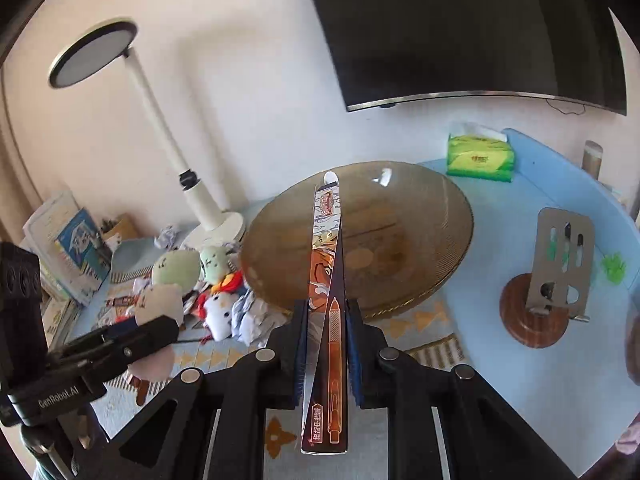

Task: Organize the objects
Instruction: 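Lower the plush and red box into the brown bowl and open both tools, then move the left tool to the long printed box while the right tool approaches a paper ball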

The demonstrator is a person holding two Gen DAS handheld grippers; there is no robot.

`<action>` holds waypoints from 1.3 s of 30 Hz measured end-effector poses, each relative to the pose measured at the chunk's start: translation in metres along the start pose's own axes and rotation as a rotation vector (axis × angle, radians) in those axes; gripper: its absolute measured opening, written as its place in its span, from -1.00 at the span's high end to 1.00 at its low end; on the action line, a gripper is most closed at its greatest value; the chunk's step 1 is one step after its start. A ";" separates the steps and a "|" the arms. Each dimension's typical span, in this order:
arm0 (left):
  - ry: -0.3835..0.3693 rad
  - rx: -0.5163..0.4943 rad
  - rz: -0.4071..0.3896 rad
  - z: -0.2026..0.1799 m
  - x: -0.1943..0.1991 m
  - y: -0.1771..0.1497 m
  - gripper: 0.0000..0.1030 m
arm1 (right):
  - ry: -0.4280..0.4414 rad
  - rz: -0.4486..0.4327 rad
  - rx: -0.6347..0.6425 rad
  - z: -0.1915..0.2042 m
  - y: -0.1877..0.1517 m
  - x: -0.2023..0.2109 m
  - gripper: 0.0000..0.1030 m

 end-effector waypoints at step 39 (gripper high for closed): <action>0.749 0.182 -0.147 0.248 0.153 -0.079 -0.97 | 0.137 0.162 0.358 0.154 -0.119 -0.083 -1.00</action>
Point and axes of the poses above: each gripper's, at about its wrist camera, not at the fingertips, and x roughly against the way its jaws point, z to its left, y to its top, the point moved 2 cm from there along -x, roughly the way its jaws point, and after that the axes turned 11 degrees about -z, right-handed, at the moved point
